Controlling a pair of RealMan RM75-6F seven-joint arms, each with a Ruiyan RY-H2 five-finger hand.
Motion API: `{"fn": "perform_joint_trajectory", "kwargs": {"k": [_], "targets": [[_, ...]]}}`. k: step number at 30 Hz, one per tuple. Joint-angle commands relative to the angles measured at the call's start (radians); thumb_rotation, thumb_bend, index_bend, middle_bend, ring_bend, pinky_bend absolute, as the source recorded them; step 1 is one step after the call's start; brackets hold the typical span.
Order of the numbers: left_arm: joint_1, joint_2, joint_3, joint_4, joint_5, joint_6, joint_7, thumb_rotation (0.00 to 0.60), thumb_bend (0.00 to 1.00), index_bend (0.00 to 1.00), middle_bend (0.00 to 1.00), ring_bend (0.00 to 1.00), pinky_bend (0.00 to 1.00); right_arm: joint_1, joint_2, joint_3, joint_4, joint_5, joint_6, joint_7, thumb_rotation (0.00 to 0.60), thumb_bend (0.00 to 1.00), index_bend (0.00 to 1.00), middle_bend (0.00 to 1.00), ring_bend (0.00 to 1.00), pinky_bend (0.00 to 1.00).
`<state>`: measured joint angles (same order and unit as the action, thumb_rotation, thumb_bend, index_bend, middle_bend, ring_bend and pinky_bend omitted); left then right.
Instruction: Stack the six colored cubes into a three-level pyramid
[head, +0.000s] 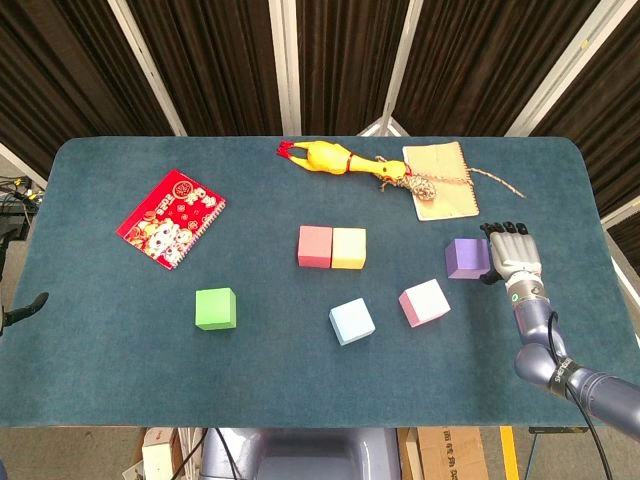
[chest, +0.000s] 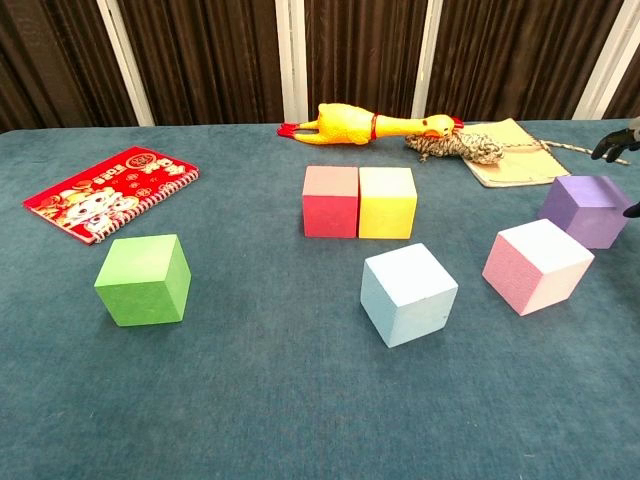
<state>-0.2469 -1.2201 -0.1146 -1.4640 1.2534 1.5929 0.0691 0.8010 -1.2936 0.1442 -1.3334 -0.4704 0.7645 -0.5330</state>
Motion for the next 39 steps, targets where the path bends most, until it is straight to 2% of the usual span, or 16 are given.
{"fn": "perform_joint_trajectory", "kwargs": {"k": [1,13,22,39], "targets": [[0.004,-0.005,-0.008,0.002,0.000,-0.002,0.006,0.600,0.16,0.15,0.03,0.03,0.06,0.003,-0.007,-0.003,0.005,-0.010,-0.006,0.009,0.600,0.25,0.16,0.16,0.08,0.00],[0.014,-0.023,-0.043,0.005,-0.008,-0.023,0.041,0.600,0.16,0.15,0.03,0.03,0.06,0.026,-0.055,-0.011,0.060,-0.026,-0.026,0.033,0.600,0.25,0.18,0.17,0.08,0.00],[0.022,-0.031,-0.067,0.005,-0.020,-0.035,0.051,0.600,0.16,0.15,0.03,0.03,0.06,0.046,-0.082,-0.013,0.085,-0.030,-0.027,0.034,0.600,0.25,0.25,0.22,0.08,0.00],[0.032,-0.034,-0.089,-0.002,-0.017,-0.055,0.052,0.600,0.16,0.15,0.02,0.03,0.06,0.050,-0.098,-0.015,0.111,-0.020,-0.024,0.048,0.600,0.25,0.28,0.30,0.11,0.00]]}}
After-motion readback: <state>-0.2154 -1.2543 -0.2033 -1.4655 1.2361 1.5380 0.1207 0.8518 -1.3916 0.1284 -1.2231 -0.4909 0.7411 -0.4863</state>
